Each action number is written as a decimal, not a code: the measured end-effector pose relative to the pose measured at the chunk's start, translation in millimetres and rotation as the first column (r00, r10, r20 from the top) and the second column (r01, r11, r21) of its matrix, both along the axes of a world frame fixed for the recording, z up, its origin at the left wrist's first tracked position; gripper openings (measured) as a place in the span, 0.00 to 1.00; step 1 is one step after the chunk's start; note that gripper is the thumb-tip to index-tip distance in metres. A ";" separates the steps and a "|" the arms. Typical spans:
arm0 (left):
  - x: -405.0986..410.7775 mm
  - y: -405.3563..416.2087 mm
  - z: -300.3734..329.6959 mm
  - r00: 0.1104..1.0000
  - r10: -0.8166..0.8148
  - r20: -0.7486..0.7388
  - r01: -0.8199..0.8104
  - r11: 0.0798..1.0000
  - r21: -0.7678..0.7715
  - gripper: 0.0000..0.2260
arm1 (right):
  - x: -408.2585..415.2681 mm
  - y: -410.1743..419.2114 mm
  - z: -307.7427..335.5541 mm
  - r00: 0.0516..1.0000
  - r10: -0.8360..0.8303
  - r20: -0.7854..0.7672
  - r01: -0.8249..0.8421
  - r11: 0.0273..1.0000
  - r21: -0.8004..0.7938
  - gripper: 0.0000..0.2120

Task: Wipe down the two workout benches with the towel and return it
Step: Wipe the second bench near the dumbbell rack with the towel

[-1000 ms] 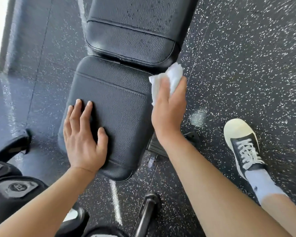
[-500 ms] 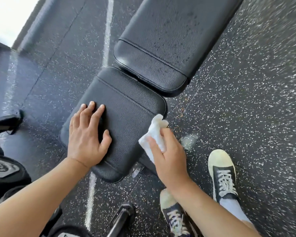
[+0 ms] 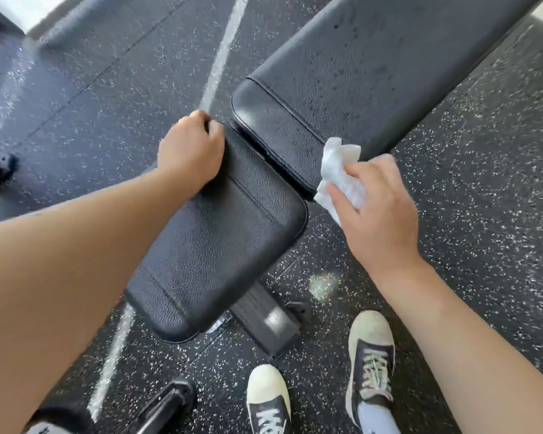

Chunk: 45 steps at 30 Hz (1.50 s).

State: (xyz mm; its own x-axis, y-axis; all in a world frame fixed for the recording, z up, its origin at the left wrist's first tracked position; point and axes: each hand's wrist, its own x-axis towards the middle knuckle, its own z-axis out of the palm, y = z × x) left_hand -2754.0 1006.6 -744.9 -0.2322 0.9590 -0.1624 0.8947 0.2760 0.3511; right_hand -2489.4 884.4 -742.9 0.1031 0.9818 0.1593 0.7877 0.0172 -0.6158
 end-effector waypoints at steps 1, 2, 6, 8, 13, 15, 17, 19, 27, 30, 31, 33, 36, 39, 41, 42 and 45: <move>-0.6 5.4 -3.5 0.999 0.019 -0.032 -0.019 1.000 -0.001 0.17 | -1.1 9.1 -1.1 0.999 0.029 0.040 -0.030 1.000 0.005 0.11; -1.0 8.3 -6.1 0.997 0.041 -0.066 -0.040 0.999 0.016 0.17 | -4.0 18.0 -2.5 0.995 0.057 0.083 -0.058 0.998 0.012 0.12; 0.5 15.6 -15.4 0.976 0.204 -0.074 -0.202 0.978 0.044 0.21 | -25.9 52.4 -7.4 0.975 0.084 0.204 -0.108 0.988 0.107 0.15; -1.4 24.5 -14.9 0.921 0.388 0.033 -0.387 0.922 -0.031 0.22 | -42.3 71.1 -7.9 0.973 0.087 0.213 -0.116 0.985 0.126 0.14; -0.8 39.8 -11.0 0.820 0.568 0.069 -0.556 0.820 -0.136 0.18 | -97.8 140.8 -8.4 0.947 0.212 0.242 -0.246 0.962 0.120 0.11; 2.3 40.4 -12.6 0.829 0.559 0.003 -0.555 0.825 -0.107 0.17 | -117.2 169.2 -5.8 0.940 0.259 0.222 -0.283 0.956 0.083 0.10; 3.5 40.5 -12.3 0.833 0.552 -0.045 -0.554 0.828 -0.088 0.16 | -126.4 183.3 -4.5 0.927 0.309 0.211 -0.321 0.947 0.025 0.12; 1.8 41.6 -14.1 0.844 0.532 -0.070 -0.536 0.839 -0.092 0.17 | -118.8 178.0 -4.6 0.913 0.338 0.227 -0.348 0.938 0.002 0.15; -3.4 43.8 -24.3 0.862 0.485 -0.146 -0.499 0.863 -0.079 0.20 | 2.3 64.9 -11.9 0.900 0.293 0.322 -0.349 0.927 0.133 0.07; -3.2 42.4 -25.5 0.867 0.474 -0.157 -0.489 0.868 -0.083 0.17 | -0.6 68.3 -8.1 0.921 0.268 0.283 -0.318 0.937 0.145 0.08; -2.8 42.3 -25.5 0.867 0.472 -0.158 -0.488 0.869 -0.079 0.16 | -13.1 77.7 -7.7 0.923 0.263 0.281 -0.313 0.938 0.151 0.08; -1.6 41.8 -25.1 0.867 0.469 -0.167 -0.485 0.872 -0.068 0.16 | -47.2 109.2 -6.9 0.940 0.265 0.214 -0.296 0.946 0.129 0.05; 0.3 42.4 -24.3 0.863 0.472 -0.181 -0.489 0.870 -0.064 0.16 | -104.0 171.7 0.3 0.948 0.288 0.137 -0.296 0.954 0.044 0.05; 1.4 44.2 -23.2 0.855 0.484 -0.187 -0.502 0.862 -0.066 0.15 | -138.9 210.0 -0.5 0.915 0.351 0.198 -0.345 0.936 -0.061 0.08; 1.6 44.4 -23.1 0.852 0.487 -0.193 -0.506 0.860 -0.064 0.14 | -133.8 209.4 -2.9 0.906 0.379 0.188 -0.373 0.925 -0.069 0.10; 1.7 44.0 -23.2 0.852 0.487 -0.193 -0.506 0.860 -0.061 0.14 | -123.5 201.3 -2.3 0.895 0.398 0.200 -0.397 0.916 -0.048 0.10; 0.7 42.5 -25.5 0.855 0.481 -0.193 -0.497 0.867 -0.044 0.14 | -73.5 157.6 -1.3 0.862 0.433 0.263 -0.478 0.867 0.138 0.08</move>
State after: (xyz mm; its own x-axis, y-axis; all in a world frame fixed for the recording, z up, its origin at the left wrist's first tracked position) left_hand -2753.2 1049.1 -770.4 -0.6991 0.6977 -0.1564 0.6792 0.7164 0.1596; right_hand -2562.8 1042.0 -744.3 -0.4074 0.8573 0.3147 0.7745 0.5069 -0.3783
